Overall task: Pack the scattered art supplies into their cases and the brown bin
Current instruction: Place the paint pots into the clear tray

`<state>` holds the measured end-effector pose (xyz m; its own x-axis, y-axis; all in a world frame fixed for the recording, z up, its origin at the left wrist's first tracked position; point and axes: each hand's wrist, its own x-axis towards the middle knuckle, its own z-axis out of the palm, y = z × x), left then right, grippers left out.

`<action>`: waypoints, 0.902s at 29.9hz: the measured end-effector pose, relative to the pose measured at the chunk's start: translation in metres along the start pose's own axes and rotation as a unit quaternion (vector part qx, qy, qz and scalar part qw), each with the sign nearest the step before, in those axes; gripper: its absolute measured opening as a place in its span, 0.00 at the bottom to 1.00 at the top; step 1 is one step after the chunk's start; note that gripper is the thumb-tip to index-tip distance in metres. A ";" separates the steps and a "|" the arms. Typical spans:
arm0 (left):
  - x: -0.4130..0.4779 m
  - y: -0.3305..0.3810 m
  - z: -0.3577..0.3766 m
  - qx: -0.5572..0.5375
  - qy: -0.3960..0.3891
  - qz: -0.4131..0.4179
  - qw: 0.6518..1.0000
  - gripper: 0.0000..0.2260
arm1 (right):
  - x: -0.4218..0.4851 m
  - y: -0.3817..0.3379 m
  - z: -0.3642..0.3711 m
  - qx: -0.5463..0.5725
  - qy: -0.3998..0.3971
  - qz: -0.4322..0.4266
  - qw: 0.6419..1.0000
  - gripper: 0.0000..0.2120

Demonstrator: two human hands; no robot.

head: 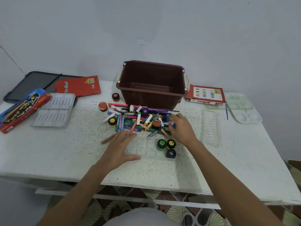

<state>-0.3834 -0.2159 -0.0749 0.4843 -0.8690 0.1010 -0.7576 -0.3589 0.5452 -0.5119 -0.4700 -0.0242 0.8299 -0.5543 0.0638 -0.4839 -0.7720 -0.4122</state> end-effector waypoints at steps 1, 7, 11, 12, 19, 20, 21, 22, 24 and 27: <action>0.000 0.000 0.000 -0.002 0.001 0.001 1.000 0.46 | 0.005 -0.001 0.002 -0.009 -0.002 -0.007 1.000 0.20; -0.001 0.002 0.000 -0.005 0.010 0.006 1.000 0.42 | 0.027 -0.004 0.013 -0.062 -0.023 -0.023 0.998 0.19; -0.001 0.000 0.000 -0.009 0.009 0.003 1.000 0.43 | 0.036 -0.003 0.015 -0.094 -0.030 -0.032 0.995 0.17; -0.001 -0.001 0.001 -0.007 0.010 0.005 1.000 0.42 | 0.038 -0.001 0.016 -0.095 -0.029 -0.036 0.994 0.17; -0.001 -0.004 0.003 -0.006 0.013 0.010 1.000 0.43 | 0.037 0.009 0.016 -0.023 -0.001 -0.030 0.999 0.22; 0.000 -0.004 0.003 -0.007 0.014 0.011 1.000 0.43 | 0.033 0.009 0.015 -0.001 0.012 -0.032 0.999 0.19; -0.001 -0.004 0.003 -0.007 0.014 0.012 1.000 0.43 | 0.029 0.008 0.012 0.019 0.020 -0.035 0.999 0.17; 0.000 -0.004 0.003 -0.006 0.014 0.012 1.000 0.43 | 0.023 0.006 0.009 0.038 0.023 -0.038 0.998 0.15; 0.000 -0.004 0.003 -0.005 0.015 0.013 1.000 0.43 | 0.009 0.001 0.002 0.078 0.020 -0.047 0.996 0.12; 0.000 -0.004 0.002 -0.002 0.018 0.017 1.000 0.43 | -0.018 -0.006 -0.006 0.126 0.012 -0.070 0.989 0.10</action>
<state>-0.3814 -0.2156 -0.0789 0.4746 -0.8675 0.1492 -0.7717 -0.3285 0.5445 -0.5254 -0.4568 -0.0175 0.8755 -0.4568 0.1575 -0.2767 -0.7412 -0.6116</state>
